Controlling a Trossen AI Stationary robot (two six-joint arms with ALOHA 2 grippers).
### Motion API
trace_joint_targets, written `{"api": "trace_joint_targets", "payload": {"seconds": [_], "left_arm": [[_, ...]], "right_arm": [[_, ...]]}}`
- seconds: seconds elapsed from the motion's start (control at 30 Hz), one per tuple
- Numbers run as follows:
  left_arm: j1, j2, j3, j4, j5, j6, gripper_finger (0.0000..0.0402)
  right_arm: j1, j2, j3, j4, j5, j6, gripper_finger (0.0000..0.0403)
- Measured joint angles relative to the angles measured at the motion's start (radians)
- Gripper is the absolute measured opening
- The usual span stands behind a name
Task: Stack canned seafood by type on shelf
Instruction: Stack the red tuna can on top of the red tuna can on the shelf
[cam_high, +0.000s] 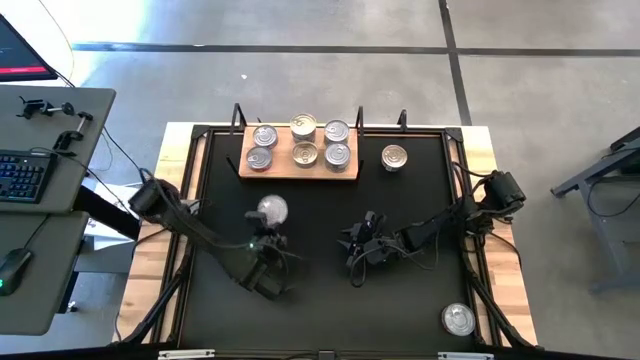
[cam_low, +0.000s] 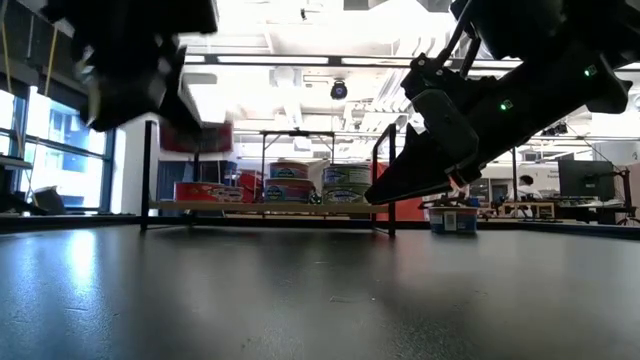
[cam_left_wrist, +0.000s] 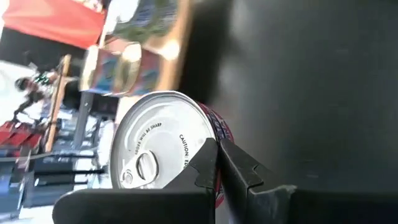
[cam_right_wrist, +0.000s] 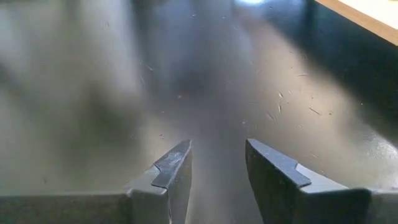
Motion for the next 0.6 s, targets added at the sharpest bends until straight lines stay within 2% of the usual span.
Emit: {"api": "trace_joint_targets", "payload": {"seconds": [0.1,0.2,0.37,0.47,0.6], "left_arm": [[0.046,-0.083,0.0,-0.074,-0.028,-0.016,0.0],[0.134,-0.178,-0.006,-0.081,-0.033,0.063,0.0],[0.361,-0.286,-0.009,0.018,-0.007,0.38,0.0],[0.526,-0.319,-0.009,0.135,0.102,0.602,0.0],[0.725,-0.324,-0.009,0.292,0.214,0.82,0.0]], "right_arm": [[0.0,0.0,0.0,-0.003,0.0,0.0,0.014],[0.0,0.0,0.0,-0.002,0.0,0.0,0.014],[0.0,0.0,0.0,-0.002,0.0,-0.018,0.014],[0.0,0.0,0.0,-0.002,0.0,-0.019,0.014],[0.0,0.0,0.0,-0.003,0.0,-0.019,0.014]]}}
